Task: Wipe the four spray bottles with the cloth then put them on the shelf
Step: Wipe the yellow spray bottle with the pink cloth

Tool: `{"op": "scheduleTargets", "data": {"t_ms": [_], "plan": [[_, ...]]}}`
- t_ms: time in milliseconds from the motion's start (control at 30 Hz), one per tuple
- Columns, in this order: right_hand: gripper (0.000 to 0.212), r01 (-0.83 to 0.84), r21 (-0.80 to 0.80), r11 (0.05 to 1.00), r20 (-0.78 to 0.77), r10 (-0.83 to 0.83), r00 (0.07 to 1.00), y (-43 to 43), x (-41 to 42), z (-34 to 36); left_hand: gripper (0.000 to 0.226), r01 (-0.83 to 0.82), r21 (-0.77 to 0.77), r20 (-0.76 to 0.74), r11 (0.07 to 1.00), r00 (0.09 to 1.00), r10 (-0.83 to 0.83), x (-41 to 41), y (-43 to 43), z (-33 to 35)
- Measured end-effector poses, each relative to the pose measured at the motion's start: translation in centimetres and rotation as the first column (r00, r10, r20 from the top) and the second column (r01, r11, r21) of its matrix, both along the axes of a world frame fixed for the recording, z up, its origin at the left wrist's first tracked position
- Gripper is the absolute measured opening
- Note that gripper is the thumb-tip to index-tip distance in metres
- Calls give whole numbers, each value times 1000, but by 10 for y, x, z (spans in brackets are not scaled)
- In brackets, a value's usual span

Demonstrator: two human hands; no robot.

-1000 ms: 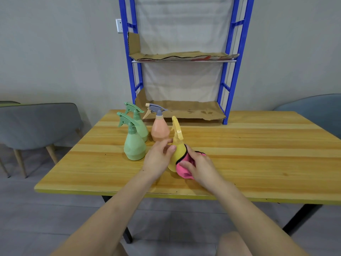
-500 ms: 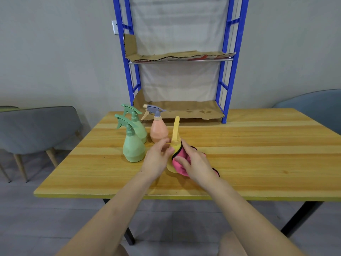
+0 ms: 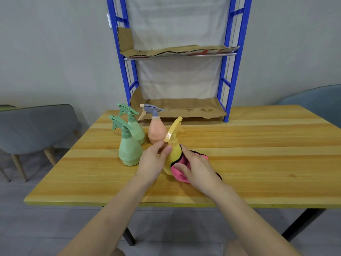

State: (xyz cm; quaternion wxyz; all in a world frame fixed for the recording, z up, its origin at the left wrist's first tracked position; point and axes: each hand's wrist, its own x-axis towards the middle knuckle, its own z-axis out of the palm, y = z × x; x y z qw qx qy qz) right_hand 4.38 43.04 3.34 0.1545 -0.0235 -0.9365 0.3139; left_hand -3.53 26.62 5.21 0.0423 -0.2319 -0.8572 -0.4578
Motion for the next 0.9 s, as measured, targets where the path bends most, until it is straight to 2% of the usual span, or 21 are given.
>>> {"op": "scheduleTargets", "data": {"t_ms": [100,333,433,533,633,733,800,900], "plan": [[73,-9,-9,1000,-51,9,999,-2,-11,7,18,15,27,-49,1000,999,-14,-7,3,-3],[72,-53,-40,998,3,54,999,5,-20,6,24,-3,-33,-101,999,995,-1,-10,7,-6],[73,-69,-23,997,69,71,995,15,-20,1,41,-11,21,-59,1000,998,13,-4,9,-4],[76,-85,2,996,146,83,986,23,-16,-3,55,-93,-24,-84,995,992,91,4,20,-1],[76,-99,-16,995,149,100,984,26,-17,-3,48,-182,-73,-88,981,981,175,2,31,3],[72,-110,-90,990,79,117,990,25,-16,-1,34,-169,109,33,980,986,166,-2,28,6],[69,-94,-169,981,26,100,995,24,-14,-1,25,-167,312,207,935,973,105,-4,24,4],[53,-47,-454,890,-56,25,998,20,-4,5,41,-189,524,342,830,940,-1,-3,23,4]]}}
